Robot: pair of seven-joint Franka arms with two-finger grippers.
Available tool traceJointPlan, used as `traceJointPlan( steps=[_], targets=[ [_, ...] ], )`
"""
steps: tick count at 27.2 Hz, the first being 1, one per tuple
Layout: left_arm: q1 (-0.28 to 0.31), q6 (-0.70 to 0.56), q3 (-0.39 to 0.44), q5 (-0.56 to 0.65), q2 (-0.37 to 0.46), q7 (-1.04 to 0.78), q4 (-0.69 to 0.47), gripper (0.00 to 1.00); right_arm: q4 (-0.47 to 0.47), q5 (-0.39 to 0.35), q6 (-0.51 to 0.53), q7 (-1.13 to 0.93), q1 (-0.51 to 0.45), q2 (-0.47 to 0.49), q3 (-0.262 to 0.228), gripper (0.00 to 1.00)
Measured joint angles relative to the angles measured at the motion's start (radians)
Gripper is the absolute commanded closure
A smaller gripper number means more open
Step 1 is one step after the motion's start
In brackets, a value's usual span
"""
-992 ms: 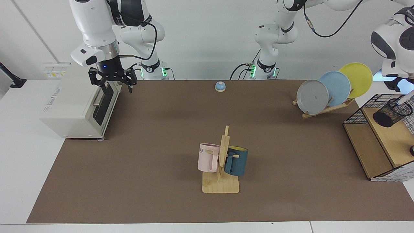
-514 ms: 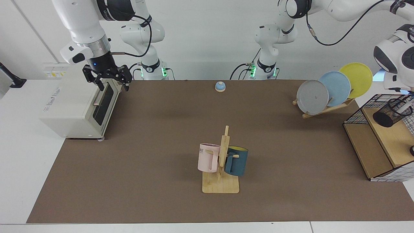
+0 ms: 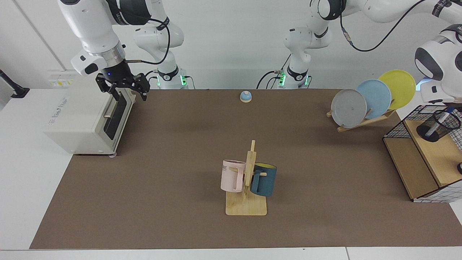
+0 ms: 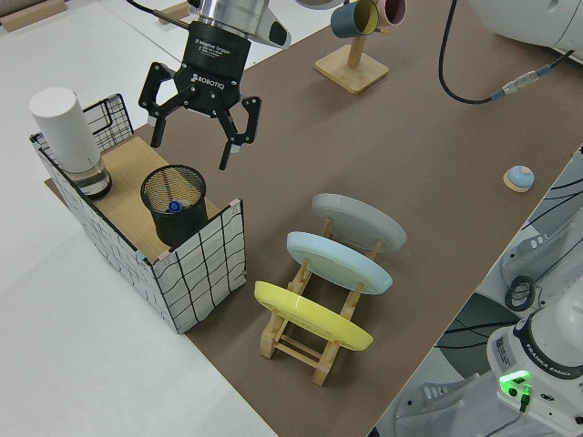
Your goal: Put markers into pen holder
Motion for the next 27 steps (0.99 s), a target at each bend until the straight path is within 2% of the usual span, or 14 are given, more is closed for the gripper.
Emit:
traceJointPlan(
  steps=[9, 19, 27],
  targets=[
    [-0.044, -0.062, -0.014, -0.232, -0.016, -0.213, -0.014, 0.00, -0.006, -0.033, -0.001, 0.000, 0.000, 0.000, 0.000, 0.00],
    [-0.067, -0.035, -0.102, -0.350, -0.050, -0.451, -0.096, 0.00, -0.006, -0.033, 0.006, 0.002, -0.010, 0.000, -0.001, 0.00],
    [-0.081, -0.031, -0.169, -0.460, -0.063, -0.728, -0.101, 0.00, -0.006, -0.033, 0.011, 0.002, -0.038, 0.000, -0.001, 0.00]
  ],
)
